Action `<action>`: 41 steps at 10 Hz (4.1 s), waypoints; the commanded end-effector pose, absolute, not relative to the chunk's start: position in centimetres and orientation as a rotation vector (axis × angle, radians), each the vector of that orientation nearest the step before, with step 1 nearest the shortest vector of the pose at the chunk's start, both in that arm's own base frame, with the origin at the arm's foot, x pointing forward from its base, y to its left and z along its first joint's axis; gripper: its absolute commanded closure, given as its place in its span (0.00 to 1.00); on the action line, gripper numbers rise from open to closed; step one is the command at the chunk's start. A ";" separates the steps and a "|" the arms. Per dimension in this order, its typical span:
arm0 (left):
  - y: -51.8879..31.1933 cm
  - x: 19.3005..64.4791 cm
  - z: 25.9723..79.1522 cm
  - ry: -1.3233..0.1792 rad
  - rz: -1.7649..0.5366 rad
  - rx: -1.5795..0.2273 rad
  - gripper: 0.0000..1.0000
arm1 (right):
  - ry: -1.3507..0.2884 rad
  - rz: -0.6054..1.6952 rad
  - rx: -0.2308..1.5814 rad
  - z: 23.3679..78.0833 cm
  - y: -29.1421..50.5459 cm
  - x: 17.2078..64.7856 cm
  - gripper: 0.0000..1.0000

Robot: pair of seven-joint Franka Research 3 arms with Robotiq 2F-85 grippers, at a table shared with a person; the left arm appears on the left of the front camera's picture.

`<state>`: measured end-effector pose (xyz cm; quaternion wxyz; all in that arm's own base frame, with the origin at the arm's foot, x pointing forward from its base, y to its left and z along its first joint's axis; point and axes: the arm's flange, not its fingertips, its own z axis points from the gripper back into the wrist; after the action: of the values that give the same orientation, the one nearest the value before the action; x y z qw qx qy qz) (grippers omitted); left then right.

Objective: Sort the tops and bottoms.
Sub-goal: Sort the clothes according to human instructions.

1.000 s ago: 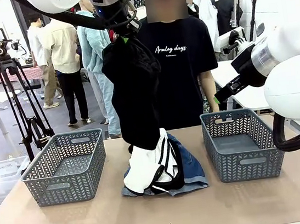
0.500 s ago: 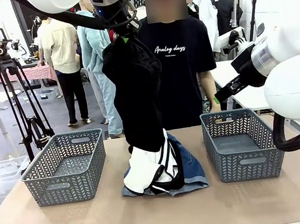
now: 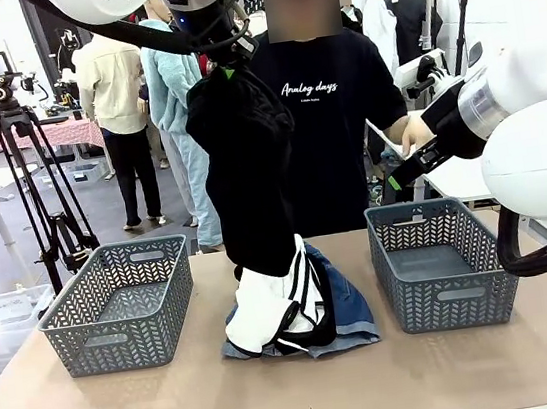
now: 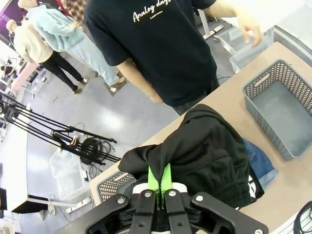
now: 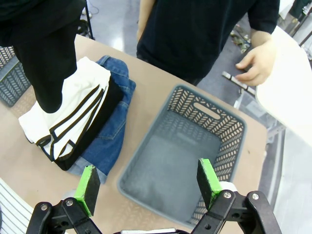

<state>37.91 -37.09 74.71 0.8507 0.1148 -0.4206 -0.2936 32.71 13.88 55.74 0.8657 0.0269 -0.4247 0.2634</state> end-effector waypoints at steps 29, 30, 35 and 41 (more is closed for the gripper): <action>-47.0 46.3 74.8 -0.971 -0.708 0.078 1.00 | -0.962 0.182 0.000 64.2 4.7 24.6 0.00; -48.4 47.2 75.3 -0.988 -0.722 0.053 1.00 | -0.962 0.182 0.000 64.2 4.7 24.6 0.00; -47.9 46.7 72.9 -0.962 -0.726 0.035 1.00 | -0.962 0.182 0.000 64.2 4.7 24.6 0.00; -53.5 49.3 72.9 -1.084 -0.902 -0.165 1.00 | -0.962 0.182 0.000 64.2 4.7 24.6 0.00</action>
<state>47.72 -51.58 71.43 0.7901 -0.0392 -0.4803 -0.3789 24.21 4.67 64.24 0.8837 -0.0013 -0.4604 0.0841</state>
